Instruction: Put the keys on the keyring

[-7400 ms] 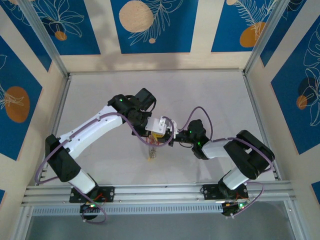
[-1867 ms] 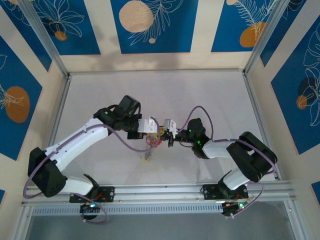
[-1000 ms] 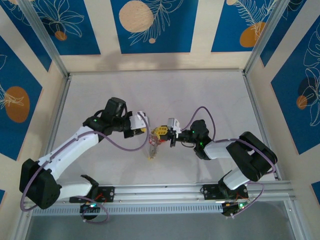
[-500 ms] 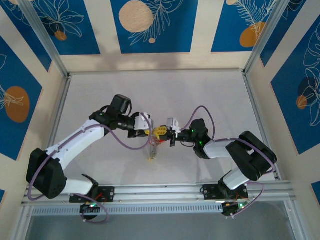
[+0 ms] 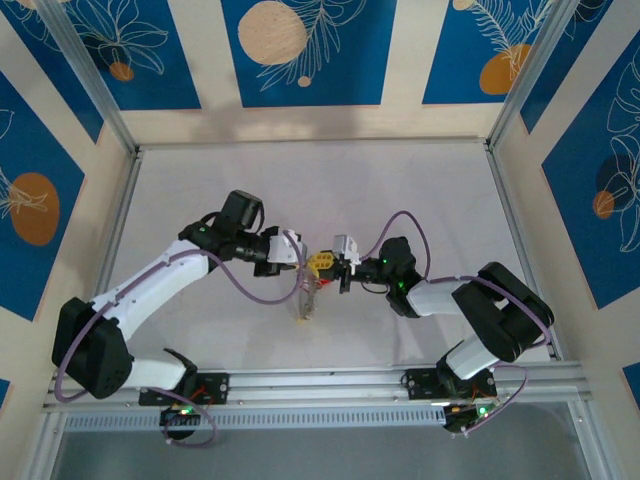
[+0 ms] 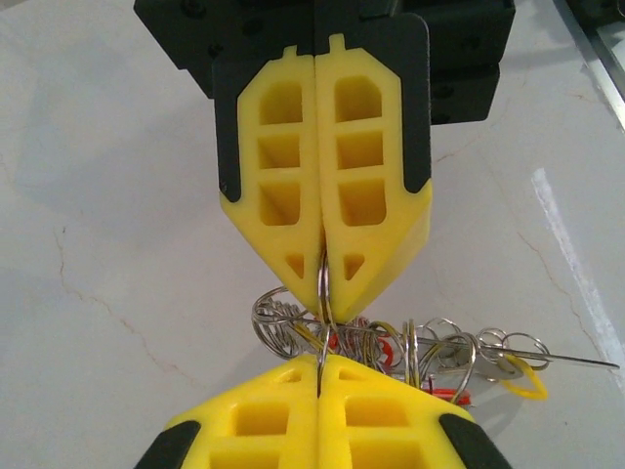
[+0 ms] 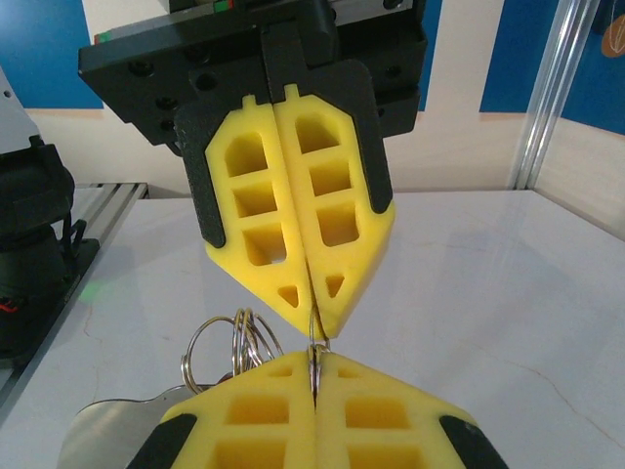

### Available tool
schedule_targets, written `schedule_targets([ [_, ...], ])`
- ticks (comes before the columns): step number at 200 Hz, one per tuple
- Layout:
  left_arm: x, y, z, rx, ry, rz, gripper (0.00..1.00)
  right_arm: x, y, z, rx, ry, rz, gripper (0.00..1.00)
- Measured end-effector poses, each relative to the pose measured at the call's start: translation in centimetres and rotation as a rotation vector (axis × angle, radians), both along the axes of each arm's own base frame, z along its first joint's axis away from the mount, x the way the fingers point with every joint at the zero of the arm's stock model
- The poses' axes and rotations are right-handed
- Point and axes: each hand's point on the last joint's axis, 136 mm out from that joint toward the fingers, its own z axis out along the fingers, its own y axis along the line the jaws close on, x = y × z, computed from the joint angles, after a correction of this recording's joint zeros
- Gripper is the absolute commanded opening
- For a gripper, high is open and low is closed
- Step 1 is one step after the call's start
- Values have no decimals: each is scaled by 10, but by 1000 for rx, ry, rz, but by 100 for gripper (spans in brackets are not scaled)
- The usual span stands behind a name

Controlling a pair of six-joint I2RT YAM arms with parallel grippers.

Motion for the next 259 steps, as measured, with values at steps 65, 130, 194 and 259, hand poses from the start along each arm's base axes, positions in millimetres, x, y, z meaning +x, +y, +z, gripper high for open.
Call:
schedule_targets([
  [65,3,5,2,18,-40,20,0,-1,0,-1,-3,-1,4,8],
  [130,3,5,2,18,-41,16,0,0,1,-2,-9,4,6,16],
  [194,-1,1,3,17,-41,0,0,2,5,-3,-17,9,12,14],
  [259,0,2,1,36,-55,9,0,3,5,-5,-23,4,11,0],
])
